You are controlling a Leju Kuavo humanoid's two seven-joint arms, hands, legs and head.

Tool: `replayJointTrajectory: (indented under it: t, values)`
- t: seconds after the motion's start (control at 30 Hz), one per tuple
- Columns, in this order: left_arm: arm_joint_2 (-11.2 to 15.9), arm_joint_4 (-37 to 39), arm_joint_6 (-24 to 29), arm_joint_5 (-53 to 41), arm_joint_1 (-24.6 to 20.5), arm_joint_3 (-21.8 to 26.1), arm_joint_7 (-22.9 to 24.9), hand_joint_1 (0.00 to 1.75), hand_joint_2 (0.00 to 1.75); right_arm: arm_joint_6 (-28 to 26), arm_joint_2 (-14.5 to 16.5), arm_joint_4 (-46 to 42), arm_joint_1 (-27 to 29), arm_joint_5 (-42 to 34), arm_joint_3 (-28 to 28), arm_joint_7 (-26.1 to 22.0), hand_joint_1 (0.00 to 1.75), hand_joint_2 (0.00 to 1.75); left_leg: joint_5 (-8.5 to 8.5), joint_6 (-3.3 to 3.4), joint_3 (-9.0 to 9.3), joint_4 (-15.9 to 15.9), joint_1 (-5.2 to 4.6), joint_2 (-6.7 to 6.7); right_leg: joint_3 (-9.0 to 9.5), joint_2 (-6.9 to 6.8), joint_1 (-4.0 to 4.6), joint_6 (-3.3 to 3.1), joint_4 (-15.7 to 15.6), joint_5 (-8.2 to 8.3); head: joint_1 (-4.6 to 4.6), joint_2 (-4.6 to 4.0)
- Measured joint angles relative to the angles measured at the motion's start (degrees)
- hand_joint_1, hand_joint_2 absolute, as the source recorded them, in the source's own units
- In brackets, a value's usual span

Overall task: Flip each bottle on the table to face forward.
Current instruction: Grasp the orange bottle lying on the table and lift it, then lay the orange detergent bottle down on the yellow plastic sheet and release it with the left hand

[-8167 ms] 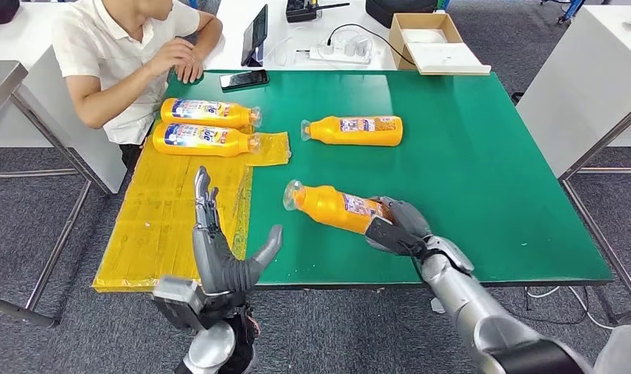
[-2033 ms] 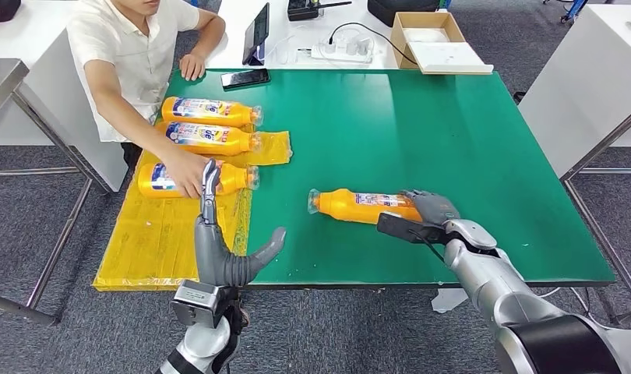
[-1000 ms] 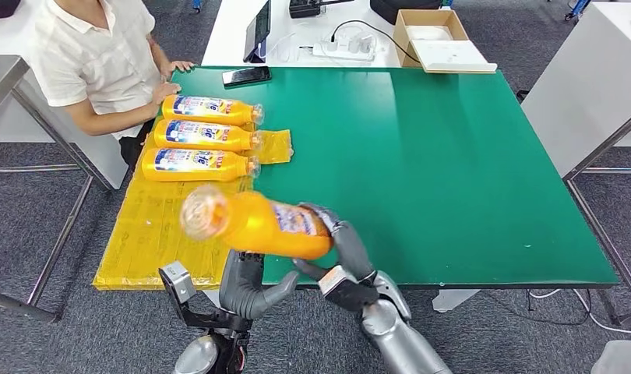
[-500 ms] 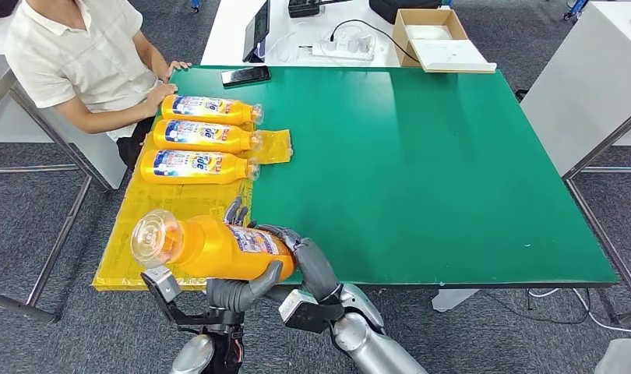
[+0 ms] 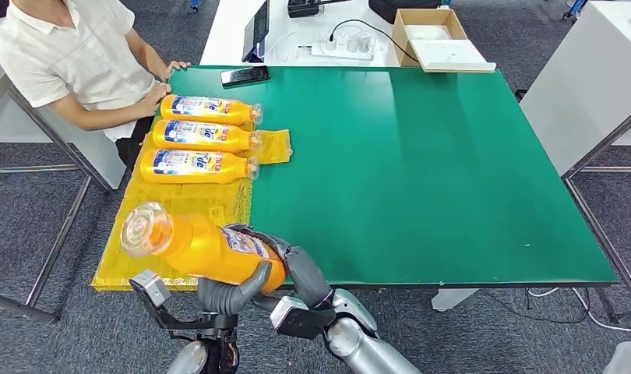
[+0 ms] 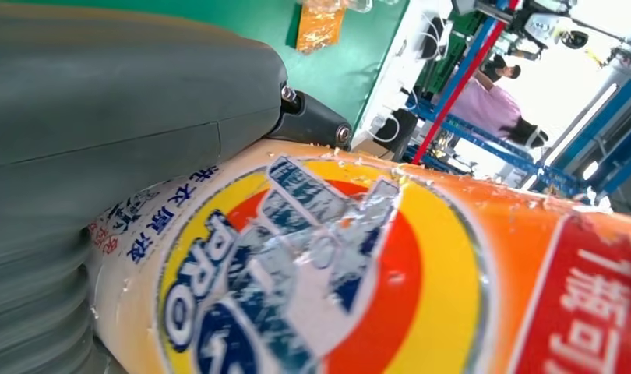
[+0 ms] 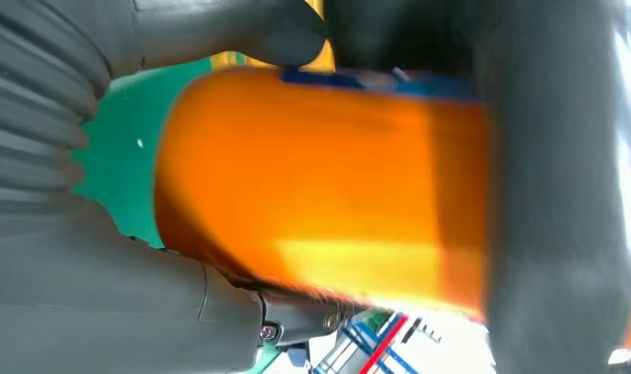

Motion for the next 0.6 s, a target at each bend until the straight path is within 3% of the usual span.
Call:
replayJointTrajectory:
  t: [0.13, 0.3, 0.43, 0.53, 0.6]
  values:
    - [0.1, -0.2, -1.2, 3.9, -0.2, 0.9, 3.3, 1.75, 1.75, -1.1, -0.9, -0.4, 2.1, -1.7, -0.1, -0.8, 0.0, 0.0, -0.01, 0.0, 0.0, 0.0, 0.0, -0.02, -0.01, -0.01, 0.0, 0.0, 0.0, 0.0, 0.0, 0.01]
    - [0.1, 0.0, 14.3, 1.7, -2.6, 5.7, 1.6, 1.75, 1.75, -6.3, -3.3, -4.4, 10.5, -5.7, -3.9, -1.6, 0.0, 0.0, -0.05, -0.01, -0.1, 0.0, 0.0, -0.12, -0.04, -0.02, 0.01, 0.0, 0.0, -0.01, -0.01, 0.01]
    - [1.1, 0.8, 20.2, -3.2, -4.2, 8.5, 0.2, 1.75, 1.75, -10.0, -5.2, -9.3, 16.0, -8.1, -9.7, -1.6, 0.0, 0.0, -0.05, -0.02, -0.11, 0.0, 0.0, -0.17, -0.03, -0.03, 0.0, -0.01, 0.0, -0.02, 0.01, -0.02]
    - [2.0, 3.9, 27.3, -21.2, -6.2, 11.0, -2.5, 1.75, 1.75, -11.0, -5.7, -12.7, 18.8, -8.2, -15.0, -2.0, 0.0, 0.0, -0.04, -0.01, -0.12, 0.0, -0.01, -0.17, -0.02, -0.03, -0.02, 0.0, 0.0, -0.01, 0.02, -0.01]
    - [1.4, 7.9, 29.9, -44.4, -8.8, 17.0, -4.0, 1.75, 1.75, -11.7, -5.4, -14.7, 19.8, -7.4, -18.3, -2.6, 0.0, 0.0, -0.01, 0.01, -0.11, 0.0, -0.01, -0.19, 0.01, -0.03, -0.02, 0.0, 0.0, 0.0, 0.02, -0.01]
